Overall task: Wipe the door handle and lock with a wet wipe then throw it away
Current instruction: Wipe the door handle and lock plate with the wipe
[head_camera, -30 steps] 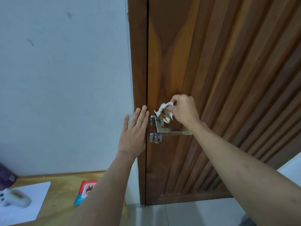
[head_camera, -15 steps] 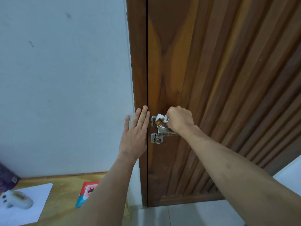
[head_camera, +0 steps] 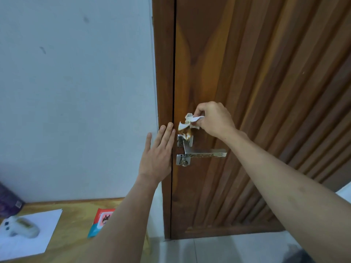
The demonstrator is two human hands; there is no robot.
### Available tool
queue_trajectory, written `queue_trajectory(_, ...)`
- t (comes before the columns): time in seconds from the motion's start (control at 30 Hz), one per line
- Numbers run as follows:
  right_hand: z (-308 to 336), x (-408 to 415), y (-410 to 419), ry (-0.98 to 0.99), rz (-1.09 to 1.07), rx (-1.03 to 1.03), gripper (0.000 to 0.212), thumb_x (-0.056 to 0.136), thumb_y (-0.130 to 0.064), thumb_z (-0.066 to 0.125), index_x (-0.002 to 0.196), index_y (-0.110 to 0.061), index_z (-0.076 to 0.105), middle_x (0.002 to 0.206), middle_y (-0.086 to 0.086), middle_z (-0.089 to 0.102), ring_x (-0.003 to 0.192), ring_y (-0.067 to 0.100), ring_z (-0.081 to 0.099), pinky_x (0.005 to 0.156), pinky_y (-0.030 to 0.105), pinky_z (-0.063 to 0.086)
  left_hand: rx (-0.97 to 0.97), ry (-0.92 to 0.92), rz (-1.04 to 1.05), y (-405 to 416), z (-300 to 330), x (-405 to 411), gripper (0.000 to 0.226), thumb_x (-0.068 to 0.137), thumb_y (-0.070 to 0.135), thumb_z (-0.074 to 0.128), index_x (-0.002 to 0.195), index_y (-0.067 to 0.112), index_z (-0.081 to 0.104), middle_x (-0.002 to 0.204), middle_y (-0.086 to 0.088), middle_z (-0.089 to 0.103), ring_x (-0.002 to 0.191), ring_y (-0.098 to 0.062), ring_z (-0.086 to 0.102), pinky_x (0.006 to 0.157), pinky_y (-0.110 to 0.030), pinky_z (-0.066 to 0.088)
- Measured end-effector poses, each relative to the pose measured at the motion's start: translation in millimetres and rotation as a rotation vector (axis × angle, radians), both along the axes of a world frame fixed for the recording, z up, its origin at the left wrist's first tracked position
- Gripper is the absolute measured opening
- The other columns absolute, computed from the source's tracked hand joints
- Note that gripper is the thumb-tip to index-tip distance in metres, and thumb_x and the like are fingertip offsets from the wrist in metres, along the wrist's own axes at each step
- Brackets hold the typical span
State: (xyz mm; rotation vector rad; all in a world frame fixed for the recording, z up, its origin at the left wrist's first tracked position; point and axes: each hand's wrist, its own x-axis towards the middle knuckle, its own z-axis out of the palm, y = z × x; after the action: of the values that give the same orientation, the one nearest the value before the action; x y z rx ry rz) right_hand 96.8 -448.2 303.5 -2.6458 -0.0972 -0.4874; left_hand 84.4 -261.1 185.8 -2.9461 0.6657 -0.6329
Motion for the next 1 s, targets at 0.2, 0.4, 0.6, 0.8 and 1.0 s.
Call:
queue_trajectory(0.2,2.6,-6.6,8.2,-0.077,0.203,-0.228,0.018,0.085,-0.018,0.066,0.098,-0.026,0.075,0.081,-0.015,0.057,0.077,0.009,0.055,0.066,0.031,0.046,0.020,-0.026,-0.029,5.7,-6.1,6.4,0.087,0.091,0.024,0.050,0.158,0.013,-0.004,0.165,-0.007,-0.016,0.151,-0.025,-0.017,0.123,-0.052,0.009)
queue_trajectory(0.4,-31.2,-15.1,49.2,-0.074,0.156,-0.507,0.016,0.088,-0.010,0.058,0.097,-0.009,0.070,0.093,0.005,0.061,0.086,0.025,0.062,0.064,0.032,0.040,-0.019,-0.056,-0.062,8.4,-11.8,10.9,0.083,0.088,0.020,0.052,0.159,0.013,0.008,0.166,-0.005,-0.005,0.152,-0.023,-0.009,0.123,-0.051,0.014)
queue_trajectory(0.6,-57.5,-11.6,72.5,-0.206,0.103,-0.627,0.013,0.084,-0.009,0.068,0.096,-0.004,0.072,0.090,0.012,0.068,0.082,0.026,0.064,0.065,0.035,0.051,-0.007,-0.101,-0.123,21.1,-13.4,16.1,0.089,0.080,0.014,0.061,0.157,0.013,0.017,0.165,-0.005,0.005,0.153,-0.021,0.006,0.122,-0.048,0.022)
queue_trajectory(0.8,-84.4,-21.9,82.9,-0.022,0.102,-1.141,0.028,0.093,-0.018,0.058,0.117,-0.003,0.065,0.115,0.016,0.065,0.110,0.033,0.056,0.104,0.049,0.038,0.065,-0.122,-0.116,28.1,-19.0,17.7,0.082,0.084,0.019,0.055,0.157,0.013,0.018,0.165,-0.007,0.007,0.153,-0.024,0.006,0.122,-0.050,0.019)
queue_trajectory(1.0,-73.6,-34.7,101.8,0.083,0.045,-1.403,0.025,0.091,-0.022,0.062,0.099,0.002,0.064,0.091,0.014,0.065,0.095,0.034,0.059,0.096,0.046,0.044,0.124,-0.090,-0.107,35.1,-18.4,15.7,0.081,0.085,0.022,0.052,0.157,0.014,0.015,0.165,-0.007,0.006,0.153,-0.024,0.004,0.121,-0.053,0.019)
